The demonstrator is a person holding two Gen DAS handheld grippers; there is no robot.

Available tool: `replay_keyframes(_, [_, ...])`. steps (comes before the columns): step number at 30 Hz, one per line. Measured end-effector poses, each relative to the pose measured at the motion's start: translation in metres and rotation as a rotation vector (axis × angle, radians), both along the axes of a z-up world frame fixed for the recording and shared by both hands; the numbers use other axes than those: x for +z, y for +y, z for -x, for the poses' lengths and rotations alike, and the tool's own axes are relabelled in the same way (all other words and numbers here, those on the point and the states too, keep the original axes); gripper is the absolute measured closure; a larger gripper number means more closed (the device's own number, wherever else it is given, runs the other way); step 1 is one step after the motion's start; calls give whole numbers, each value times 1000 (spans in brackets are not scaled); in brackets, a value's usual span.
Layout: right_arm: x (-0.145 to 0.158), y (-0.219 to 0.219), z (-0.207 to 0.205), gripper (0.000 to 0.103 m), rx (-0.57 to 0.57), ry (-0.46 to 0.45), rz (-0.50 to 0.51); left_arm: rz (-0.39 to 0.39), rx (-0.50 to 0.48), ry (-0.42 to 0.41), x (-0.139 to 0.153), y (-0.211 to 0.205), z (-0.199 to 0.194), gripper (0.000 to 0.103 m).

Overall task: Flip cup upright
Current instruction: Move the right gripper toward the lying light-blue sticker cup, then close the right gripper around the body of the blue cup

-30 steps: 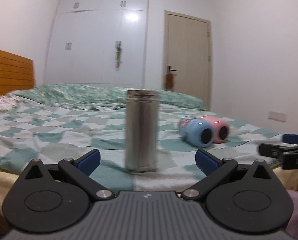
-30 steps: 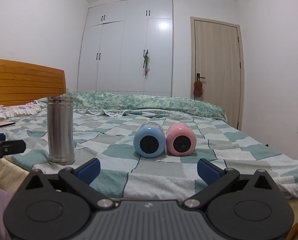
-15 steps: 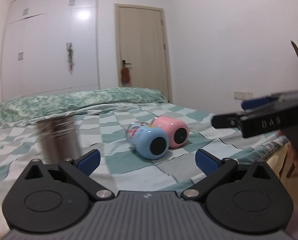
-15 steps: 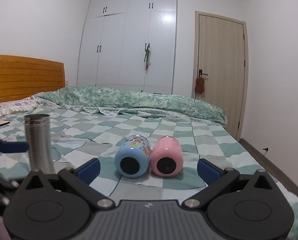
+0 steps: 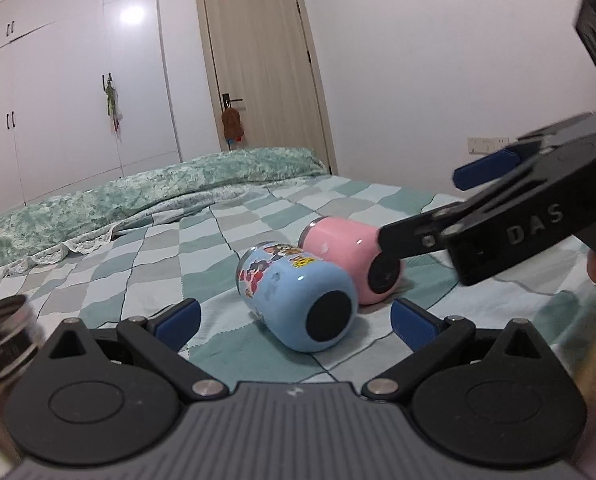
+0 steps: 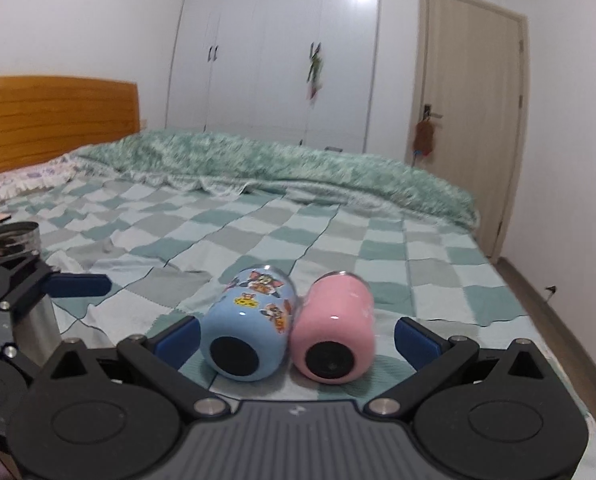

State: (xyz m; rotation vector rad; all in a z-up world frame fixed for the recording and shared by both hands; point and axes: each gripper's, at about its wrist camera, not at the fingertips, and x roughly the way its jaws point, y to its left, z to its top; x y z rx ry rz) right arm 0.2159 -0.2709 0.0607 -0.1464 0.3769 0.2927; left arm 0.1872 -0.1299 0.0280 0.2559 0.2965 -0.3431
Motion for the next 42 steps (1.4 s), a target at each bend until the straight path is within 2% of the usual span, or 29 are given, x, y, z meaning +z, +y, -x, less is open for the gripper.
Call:
replay_keyframes(7, [-2, 24, -38, 0, 19, 62, 10, -39, -14, 30, -7, 2, -25, 0])
replay_keyframes(13, [-8, 34, -60, 0, 37, 132, -19, -62, -4, 43, -13, 6, -42, 0])
replay_keyframes(19, [-13, 50, -78, 0, 47, 147, -2, -105, 35, 40, -16, 30, -58, 0])
replay_keyframes(23, [-16, 62, -89, 0, 63, 163, -4, -91, 36, 58, -12, 52, -69, 0])
replay_keyframes(27, [-20, 75, -101, 0, 60, 191, 14, -111, 2, 54, -6, 67, -79, 0])
replay_keyframes(32, [-25, 88, -113, 0, 42, 239, 42, -184, -29, 55, -12, 75, -91, 0])
replay_keyframes(42, [-38, 103, -133, 0, -9, 304, 106, -174, -133, 87, -20, 88, -103, 0])
